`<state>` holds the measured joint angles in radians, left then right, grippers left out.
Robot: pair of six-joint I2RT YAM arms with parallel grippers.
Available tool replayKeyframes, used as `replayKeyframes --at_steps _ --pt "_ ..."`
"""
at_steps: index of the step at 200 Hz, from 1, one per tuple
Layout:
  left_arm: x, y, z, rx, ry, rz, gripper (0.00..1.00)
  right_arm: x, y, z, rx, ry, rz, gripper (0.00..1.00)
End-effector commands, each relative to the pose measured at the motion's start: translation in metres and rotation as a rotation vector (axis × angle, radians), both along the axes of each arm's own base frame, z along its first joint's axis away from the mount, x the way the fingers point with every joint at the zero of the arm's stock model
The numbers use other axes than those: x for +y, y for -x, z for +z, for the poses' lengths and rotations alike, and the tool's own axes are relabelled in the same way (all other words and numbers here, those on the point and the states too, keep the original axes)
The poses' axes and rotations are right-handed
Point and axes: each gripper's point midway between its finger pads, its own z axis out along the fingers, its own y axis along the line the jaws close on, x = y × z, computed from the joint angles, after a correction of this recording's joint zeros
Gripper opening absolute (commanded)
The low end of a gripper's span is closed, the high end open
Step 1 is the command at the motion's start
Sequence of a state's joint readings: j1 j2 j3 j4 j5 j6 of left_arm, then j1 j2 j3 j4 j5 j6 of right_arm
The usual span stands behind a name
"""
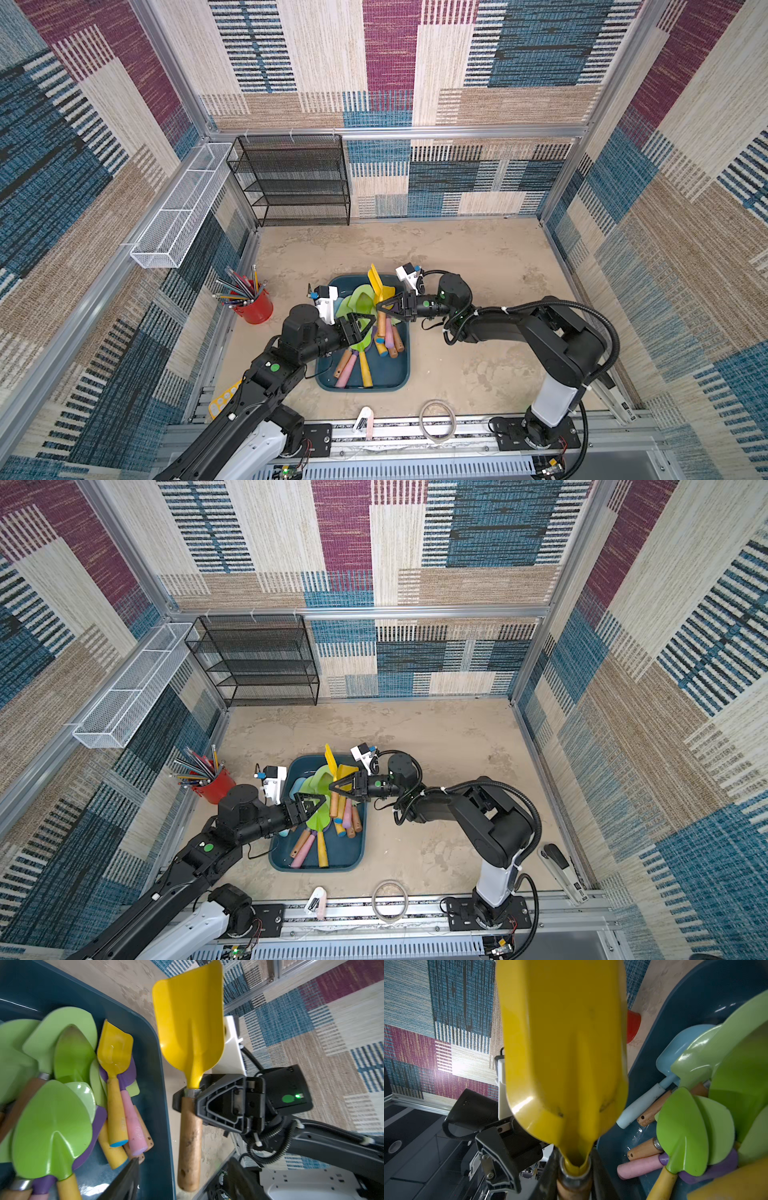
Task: Take the shovel out of the storage box
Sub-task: Place the shovel at the center of the board.
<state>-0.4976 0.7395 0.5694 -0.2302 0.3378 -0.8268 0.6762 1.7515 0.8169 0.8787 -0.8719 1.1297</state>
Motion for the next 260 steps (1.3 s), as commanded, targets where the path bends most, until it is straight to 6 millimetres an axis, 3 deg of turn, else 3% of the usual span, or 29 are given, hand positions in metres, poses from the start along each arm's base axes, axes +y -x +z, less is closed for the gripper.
replayKeyframes --at_steps 1,62,105,139,224,260 --pt "0.024 0.002 -0.033 0.08 -0.226 0.04 0.67 -0.004 -0.016 -0.008 -0.079 0.131 -0.062 0.22" --pt "0.041 0.005 -0.07 0.25 -0.424 0.086 0.6 -0.047 -0.066 -0.022 -0.222 0.49 -0.302 0.24" --pt "0.038 0.021 -0.083 0.283 -0.508 0.077 0.59 -0.078 -0.094 -0.024 -0.316 0.697 -0.448 0.25" --pt "0.032 0.031 -0.093 0.298 -0.56 0.056 0.59 -0.102 -0.117 -0.038 -0.345 0.852 -0.54 0.25" --pt "0.021 0.044 -0.106 0.319 -0.602 0.033 0.59 -0.13 -0.148 -0.091 -0.314 1.039 -0.607 0.25" --pt "0.02 0.049 -0.112 0.326 -0.609 0.028 0.59 -0.132 -0.158 -0.113 -0.289 1.071 -0.602 0.25"
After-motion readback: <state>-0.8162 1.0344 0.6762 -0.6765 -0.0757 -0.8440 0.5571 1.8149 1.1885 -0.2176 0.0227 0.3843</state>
